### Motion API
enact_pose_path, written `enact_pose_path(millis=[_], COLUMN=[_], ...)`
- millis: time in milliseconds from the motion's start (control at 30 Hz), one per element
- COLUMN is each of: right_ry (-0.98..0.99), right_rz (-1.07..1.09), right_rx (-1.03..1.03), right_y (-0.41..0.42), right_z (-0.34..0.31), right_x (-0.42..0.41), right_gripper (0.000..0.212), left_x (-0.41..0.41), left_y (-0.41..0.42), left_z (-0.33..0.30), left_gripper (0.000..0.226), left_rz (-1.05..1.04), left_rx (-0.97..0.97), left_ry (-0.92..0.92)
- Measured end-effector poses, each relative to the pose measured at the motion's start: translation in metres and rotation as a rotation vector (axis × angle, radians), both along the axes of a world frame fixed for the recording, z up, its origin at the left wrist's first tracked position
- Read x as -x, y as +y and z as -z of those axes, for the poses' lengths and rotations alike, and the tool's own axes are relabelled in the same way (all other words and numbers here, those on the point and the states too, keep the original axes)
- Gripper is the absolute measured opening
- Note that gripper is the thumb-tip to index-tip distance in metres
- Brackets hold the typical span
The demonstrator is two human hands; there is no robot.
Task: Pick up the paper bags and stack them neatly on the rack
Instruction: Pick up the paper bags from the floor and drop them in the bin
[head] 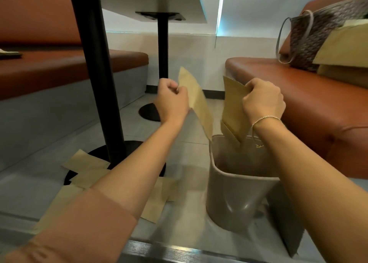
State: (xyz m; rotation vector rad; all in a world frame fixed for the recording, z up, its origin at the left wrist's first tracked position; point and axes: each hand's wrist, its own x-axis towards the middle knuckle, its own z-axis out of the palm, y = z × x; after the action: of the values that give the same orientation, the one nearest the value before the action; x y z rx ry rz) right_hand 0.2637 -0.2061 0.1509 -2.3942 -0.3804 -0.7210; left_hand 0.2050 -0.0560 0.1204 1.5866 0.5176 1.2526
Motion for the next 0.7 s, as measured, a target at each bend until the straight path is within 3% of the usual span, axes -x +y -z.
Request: enact_pose_path(millis=[133,267,367,433,600,700], right_ry=[0.13,0.175,0.172,0.176,0.238,0.317], right_rz=[0.037,0.026,-0.016,-0.066,-0.255,-0.36], right_rx=[0.035,0.059,0.058,0.067,0.13,0.208], right_y=[-0.014,-0.011,0.002,0.016,0.063,0.09], right_z=[0.004,0.017,0.026,0.035,0.076,0.112], right_x=[-0.007,-0.01,-0.005,0.0,0.012,0.017], right_gripper=[0.035,0.038,0.039,0.038,0.033,0.033], left_x=[-0.011,-0.017,-0.018,-0.016,-0.001,0.015], left_y=[-0.038,-0.062,-0.06,-0.045,0.028,0.069], left_z=[-0.006,0.016,0.042,0.056,0.099,0.135], left_gripper=[0.019,0.007,0.026,0.032,0.009,0.008], left_rz=[0.106,0.193,0.295,0.262,0.049,-0.019], left_rx=[-0.02,-0.066,-0.083,-0.107,-0.057,-0.02], left_ry=[0.022,0.181,0.356,0.446,0.641,0.816])
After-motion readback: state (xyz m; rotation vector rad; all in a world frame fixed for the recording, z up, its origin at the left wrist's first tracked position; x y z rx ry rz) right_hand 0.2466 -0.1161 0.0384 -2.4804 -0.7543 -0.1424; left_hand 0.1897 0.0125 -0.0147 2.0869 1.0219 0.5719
